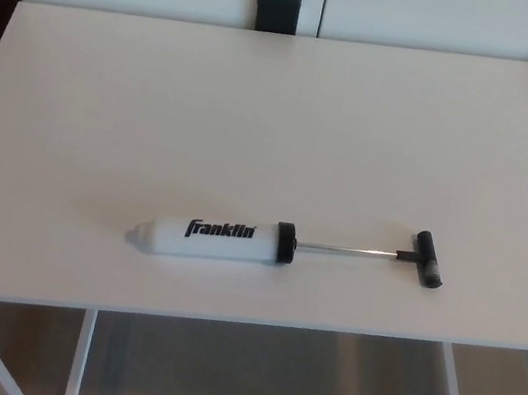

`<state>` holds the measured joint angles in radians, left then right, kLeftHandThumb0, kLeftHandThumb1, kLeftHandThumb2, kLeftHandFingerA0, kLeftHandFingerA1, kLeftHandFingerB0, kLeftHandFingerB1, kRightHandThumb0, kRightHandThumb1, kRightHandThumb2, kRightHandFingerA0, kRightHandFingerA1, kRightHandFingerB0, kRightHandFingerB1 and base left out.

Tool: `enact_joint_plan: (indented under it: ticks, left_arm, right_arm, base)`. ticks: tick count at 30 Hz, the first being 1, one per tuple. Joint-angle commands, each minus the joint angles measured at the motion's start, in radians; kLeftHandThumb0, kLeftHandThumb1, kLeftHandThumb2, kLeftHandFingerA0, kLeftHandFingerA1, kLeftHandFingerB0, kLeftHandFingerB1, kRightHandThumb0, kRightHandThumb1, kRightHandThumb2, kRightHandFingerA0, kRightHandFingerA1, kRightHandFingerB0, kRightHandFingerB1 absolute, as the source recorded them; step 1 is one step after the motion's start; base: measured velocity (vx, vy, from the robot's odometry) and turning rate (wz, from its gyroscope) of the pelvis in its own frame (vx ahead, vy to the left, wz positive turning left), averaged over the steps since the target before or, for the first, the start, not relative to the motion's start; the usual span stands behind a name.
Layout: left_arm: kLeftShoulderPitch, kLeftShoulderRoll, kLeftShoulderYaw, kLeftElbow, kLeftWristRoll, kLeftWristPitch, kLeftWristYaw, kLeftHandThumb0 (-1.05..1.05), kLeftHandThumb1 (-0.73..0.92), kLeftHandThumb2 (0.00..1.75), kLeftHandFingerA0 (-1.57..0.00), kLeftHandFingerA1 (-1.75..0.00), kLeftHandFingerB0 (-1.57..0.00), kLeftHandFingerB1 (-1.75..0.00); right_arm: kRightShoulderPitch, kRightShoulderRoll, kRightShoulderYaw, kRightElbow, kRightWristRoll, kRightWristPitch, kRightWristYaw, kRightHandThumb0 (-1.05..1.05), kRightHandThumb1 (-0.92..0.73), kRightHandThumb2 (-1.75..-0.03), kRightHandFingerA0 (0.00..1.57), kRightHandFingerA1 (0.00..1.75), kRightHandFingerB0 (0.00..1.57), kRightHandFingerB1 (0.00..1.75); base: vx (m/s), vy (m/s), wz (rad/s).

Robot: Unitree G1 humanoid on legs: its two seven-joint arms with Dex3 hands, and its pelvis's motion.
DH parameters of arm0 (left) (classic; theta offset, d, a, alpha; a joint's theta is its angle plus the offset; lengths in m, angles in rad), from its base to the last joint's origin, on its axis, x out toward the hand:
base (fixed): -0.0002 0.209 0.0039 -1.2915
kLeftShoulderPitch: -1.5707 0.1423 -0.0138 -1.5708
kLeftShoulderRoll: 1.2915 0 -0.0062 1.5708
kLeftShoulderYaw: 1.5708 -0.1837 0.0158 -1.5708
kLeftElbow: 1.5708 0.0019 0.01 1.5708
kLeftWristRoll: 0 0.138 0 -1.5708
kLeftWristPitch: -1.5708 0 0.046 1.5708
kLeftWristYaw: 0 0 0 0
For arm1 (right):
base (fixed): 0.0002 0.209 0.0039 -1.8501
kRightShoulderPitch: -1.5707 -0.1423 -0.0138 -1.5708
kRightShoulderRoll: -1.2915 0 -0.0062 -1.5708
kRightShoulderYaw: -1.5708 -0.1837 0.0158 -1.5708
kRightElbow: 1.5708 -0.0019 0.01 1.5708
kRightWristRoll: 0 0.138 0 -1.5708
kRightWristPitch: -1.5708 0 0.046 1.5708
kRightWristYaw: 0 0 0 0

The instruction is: The robot walks towards a desk on which an air pump is kept in the middle. It lifts it up and holds it with its left hand and uses its right hand to compress it by pushing its handle inwards.

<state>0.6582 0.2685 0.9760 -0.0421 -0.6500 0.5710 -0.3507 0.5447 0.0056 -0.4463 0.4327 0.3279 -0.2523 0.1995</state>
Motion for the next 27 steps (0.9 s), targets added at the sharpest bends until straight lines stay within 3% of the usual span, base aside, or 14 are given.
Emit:
enact_joint_plan:
  ticks: [1, 3, 4, 6, 9, 11, 12, 13, 14, 16, 18, 20, 21, 27]
  left_arm:
    - [-0.086, -0.017, 0.135, -0.244, -0.031, -0.173, 0.156, -0.10, 0.46, 0.91, -0.03, -0.48, -0.04, -0.46]
    - [-0.102, -0.022, 0.139, -0.314, -0.028, -0.204, 0.156, -0.10, 0.46, 0.91, -0.03, -0.48, -0.04, -0.46]
    - [-0.161, 0.007, 0.130, -0.459, -0.031, -0.226, 0.176, -0.19, 0.58, 0.60, -0.23, -0.36, -0.21, -0.30]
    - [-0.175, 0.014, 0.128, -0.485, -0.032, -0.223, 0.183, -0.19, 0.58, 0.60, -0.23, -0.36, -0.21, -0.30]
    - [-0.264, 0.147, 0.041, -0.638, 0.044, -0.240, 0.143, -0.32, 0.48, 0.55, -0.33, -0.36, -0.23, -0.30]
    - [-0.328, 0.216, -0.023, -0.713, 0.065, -0.238, 0.116, -0.32, 0.48, 0.55, -0.33, -0.36, -0.23, -0.30]
    - [-0.401, 0.286, -0.108, -0.740, 0.081, -0.209, 0.101, -0.36, 0.38, 0.58, -0.26, -0.42, -0.19, -0.33]
    - [-0.447, 0.330, -0.162, -0.752, 0.092, -0.187, 0.093, -0.36, 0.38, 0.58, -0.26, -0.42, -0.19, -0.33]
    - [-0.525, 0.389, -0.266, -0.740, 0.146, -0.186, 0.065, -0.21, 0.29, 0.84, -0.09, -0.52, -0.06, -0.50]
    - [-0.577, 0.427, -0.336, -0.730, 0.185, -0.188, 0.046, -0.21, 0.29, 0.84, -0.09, -0.52, -0.06, -0.50]
    - [-0.755, 0.529, -0.598, -0.697, 0.361, -0.164, 0.019, -0.17, 0.23, 0.81, -0.13, -0.52, -0.12, -0.50]
    - [-0.801, 0.544, -0.664, -0.688, 0.403, -0.158, 0.013, -0.17, 0.23, 0.81, -0.13, -0.52, -0.12, -0.50]
    - [-0.896, 0.562, -0.828, -0.655, 0.555, -0.153, -0.008, -0.44, 0.38, 0.61, -0.30, -0.39, -0.20, -0.34]
    - [-1.069, 0.534, -1.157, -0.547, 0.876, -0.135, -0.065, -0.42, 0.39, 0.60, -0.28, -0.39, -0.17, -0.33]
  right_arm:
    - [0.029, 0.018, 0.009, -0.068, 0.023, 0.046, -0.005, -0.25, -0.60, -0.57, 0.82, 0.53, 0.60, 0.46]
    - [0.030, 0.019, 0.009, -0.069, 0.023, 0.046, -0.005, -0.25, -0.60, -0.57, 0.82, 0.53, 0.60, 0.46]
    - [0.020, 0.013, 0.002, -0.051, 0.024, 0.049, -0.006, -0.25, -0.59, -0.56, 0.81, 0.52, 0.62, 0.45]
    - [0.017, 0.011, 0.001, -0.047, 0.023, 0.051, -0.007, -0.25, -0.59, -0.56, 0.81, 0.52, 0.62, 0.45]
    - [0.017, 0.006, 0.006, -0.046, 0.005, 0.059, -0.018, -0.23, -0.59, -0.57, 0.80, 0.52, 0.61, 0.45]
    - [0.022, 0.005, 0.009, -0.055, -0.002, 0.065, -0.022, -0.23, -0.59, -0.57, 0.80, 0.52, 0.61, 0.45]
    - [0.022, 0.004, 0.011, -0.051, -0.006, 0.060, -0.019, -0.25, -0.60, -0.57, 0.80, 0.53, 0.60, 0.45]
    - [0.021, 0.003, 0.012, -0.047, -0.009, 0.055, -0.016, -0.25, -0.60, -0.57, 0.80, 0.53, 0.60, 0.45]
    - [0.021, 0.003, 0.013, -0.047, -0.011, 0.050, -0.015, -0.25, -0.60, -0.57, 0.81, 0.53, 0.62, 0.46]
    - [0.022, 0.004, 0.013, -0.048, -0.012, 0.047, -0.015, -0.25, -0.60, -0.57, 0.81, 0.53, 0.62, 0.46]
    - [0.017, 0.001, 0.012, -0.046, -0.009, 0.045, -0.010, -0.27, -0.57, -0.57, 0.80, 0.53, 0.61, 0.46]
    - [0.015, -0.001, 0.012, -0.045, -0.008, 0.046, -0.009, -0.27, -0.57, -0.57, 0.80, 0.53, 0.61, 0.46]
    - [0.011, -0.005, 0.011, -0.038, -0.009, 0.043, -0.007, -0.27, -0.58, -0.57, 0.78, 0.53, 0.61, 0.45]
    - [0.001, -0.011, 0.006, -0.026, -0.003, 0.037, 0.003, -0.27, -0.56, -0.57, 0.84, 0.53, 0.65, 0.47]
  base:
    - [0.00, 0.000, 0.00]
    - [0.00, 0.000, 0.00]
    - [0.00, 0.000, 0.00]
    - [0.00, 0.000, 0.00]
    - [0.00, 0.000, 0.00]
    - [0.00, 0.000, 0.00]
    - [0.00, 0.000, 0.00]
    - [0.00, 0.000, 0.00]
    - [0.00, 0.000, 0.00]
    - [0.00, 0.000, 0.00]
    - [0.00, 0.000, 0.00]
    - [0.00, 0.000, 0.00]
    - [0.00, 0.000, 0.00]
    - [0.00, 0.000, 0.00]
